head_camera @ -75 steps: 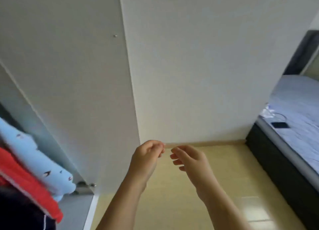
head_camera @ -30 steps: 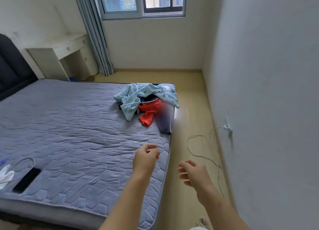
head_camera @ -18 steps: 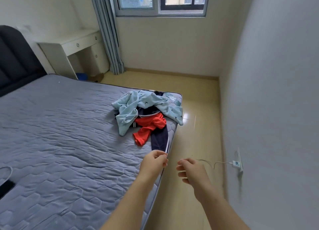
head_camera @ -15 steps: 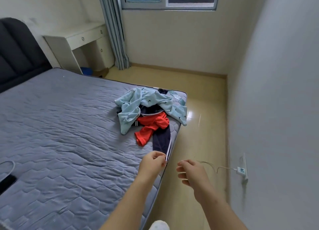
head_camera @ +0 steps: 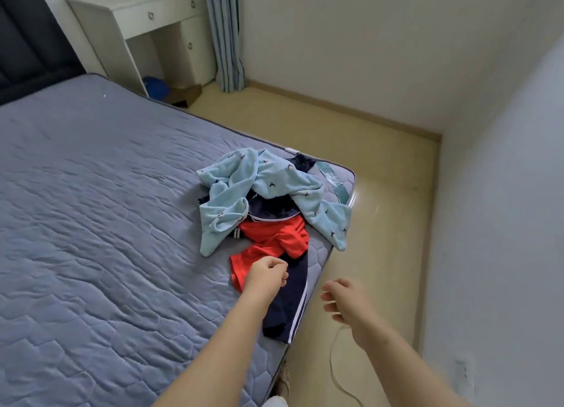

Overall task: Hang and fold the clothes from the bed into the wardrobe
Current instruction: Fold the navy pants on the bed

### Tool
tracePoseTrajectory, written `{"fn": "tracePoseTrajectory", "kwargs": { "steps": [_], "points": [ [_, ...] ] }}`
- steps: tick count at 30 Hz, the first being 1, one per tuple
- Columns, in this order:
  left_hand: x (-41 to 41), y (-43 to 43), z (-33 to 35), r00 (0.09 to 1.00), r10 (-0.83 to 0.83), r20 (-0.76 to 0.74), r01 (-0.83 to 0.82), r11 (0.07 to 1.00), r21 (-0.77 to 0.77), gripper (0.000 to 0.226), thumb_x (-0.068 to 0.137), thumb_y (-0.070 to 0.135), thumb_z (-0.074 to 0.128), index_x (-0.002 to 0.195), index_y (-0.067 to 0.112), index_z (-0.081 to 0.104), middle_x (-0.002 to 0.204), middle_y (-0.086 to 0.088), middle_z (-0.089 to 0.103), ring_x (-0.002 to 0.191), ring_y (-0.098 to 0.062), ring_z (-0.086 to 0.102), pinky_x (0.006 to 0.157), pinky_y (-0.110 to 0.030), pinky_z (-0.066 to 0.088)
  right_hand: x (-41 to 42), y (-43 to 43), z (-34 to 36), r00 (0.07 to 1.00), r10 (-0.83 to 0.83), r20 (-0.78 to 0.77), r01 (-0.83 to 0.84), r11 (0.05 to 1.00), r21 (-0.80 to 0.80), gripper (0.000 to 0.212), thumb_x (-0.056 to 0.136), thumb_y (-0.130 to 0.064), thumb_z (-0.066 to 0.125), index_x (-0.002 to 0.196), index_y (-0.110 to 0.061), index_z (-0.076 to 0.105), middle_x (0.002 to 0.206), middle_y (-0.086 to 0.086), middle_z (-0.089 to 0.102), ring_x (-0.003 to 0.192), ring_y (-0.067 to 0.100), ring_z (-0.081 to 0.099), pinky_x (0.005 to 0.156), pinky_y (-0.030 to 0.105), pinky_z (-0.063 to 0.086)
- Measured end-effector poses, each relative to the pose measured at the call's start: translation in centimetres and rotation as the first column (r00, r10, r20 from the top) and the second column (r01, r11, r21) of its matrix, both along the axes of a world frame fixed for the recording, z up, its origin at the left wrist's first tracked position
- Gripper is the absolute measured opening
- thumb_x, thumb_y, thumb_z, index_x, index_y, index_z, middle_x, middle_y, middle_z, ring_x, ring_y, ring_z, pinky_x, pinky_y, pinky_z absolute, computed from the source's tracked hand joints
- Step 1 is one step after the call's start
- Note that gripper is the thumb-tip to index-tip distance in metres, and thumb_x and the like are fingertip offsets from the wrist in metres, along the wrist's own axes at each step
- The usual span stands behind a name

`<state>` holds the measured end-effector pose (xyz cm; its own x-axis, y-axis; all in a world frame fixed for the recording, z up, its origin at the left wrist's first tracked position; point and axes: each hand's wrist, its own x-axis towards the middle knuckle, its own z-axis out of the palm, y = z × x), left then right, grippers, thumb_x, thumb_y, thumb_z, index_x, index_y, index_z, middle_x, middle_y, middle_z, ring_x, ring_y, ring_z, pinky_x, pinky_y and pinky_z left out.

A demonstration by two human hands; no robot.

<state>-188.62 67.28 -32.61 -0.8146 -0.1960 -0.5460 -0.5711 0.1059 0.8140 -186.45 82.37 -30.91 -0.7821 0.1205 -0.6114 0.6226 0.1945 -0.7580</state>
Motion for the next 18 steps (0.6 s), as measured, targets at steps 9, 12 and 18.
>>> {"fn": "tracePoseTrajectory", "kwargs": {
  "steps": [9, 12, 18],
  "points": [
    [-8.9, -1.8, -11.0, 0.938, 0.103, 0.331, -0.077, 0.993, -0.090, 0.023, 0.090, 0.009, 0.048, 0.069, 0.018, 0.052, 0.062, -0.001, 0.055, 0.051, -0.012, 0.049, 0.030, -0.010, 0.028, -10.0, -1.1, -9.9, 0.956, 0.097, 0.277, -0.107, 0.994, 0.023, 0.012, 0.090, -0.009, 0.048, 0.083, -0.005, 0.056, 0.072, 0.006, 0.053, 0.060, 0.016, 0.046, 0.049, 0.020, 0.035],
    [-10.0, -1.3, -16.2, 0.896, 0.148, 0.419, -0.112, 0.988, -0.111, 0.018, 0.090, 0.006, 0.043, 0.077, 0.016, 0.052, 0.060, -0.003, 0.055, 0.053, -0.014, 0.051, 0.038, -0.012, 0.036, -12.5, -1.1, -14.4, 0.927, 0.073, 0.368, -0.089, 0.996, 0.027, 0.014, 0.092, -0.005, 0.045, 0.082, -0.003, 0.054, 0.070, 0.009, 0.049, 0.054, 0.015, 0.044, 0.044, 0.017, 0.035],
    [-11.8, 0.4, -27.0, 0.794, 0.177, 0.581, -0.020, 0.964, -0.266, 0.028, 0.086, 0.019, 0.050, 0.114, 0.022, 0.052, 0.100, -0.003, 0.057, 0.091, -0.024, 0.054, 0.080, -0.028, 0.043, -18.0, 0.4, -24.7, 0.872, 0.007, 0.489, -0.027, 0.999, 0.035, 0.019, 0.089, 0.000, 0.042, 0.073, -0.010, 0.047, 0.063, 0.005, 0.042, 0.048, 0.014, 0.036, 0.038, 0.016, 0.028]
  ]
}}
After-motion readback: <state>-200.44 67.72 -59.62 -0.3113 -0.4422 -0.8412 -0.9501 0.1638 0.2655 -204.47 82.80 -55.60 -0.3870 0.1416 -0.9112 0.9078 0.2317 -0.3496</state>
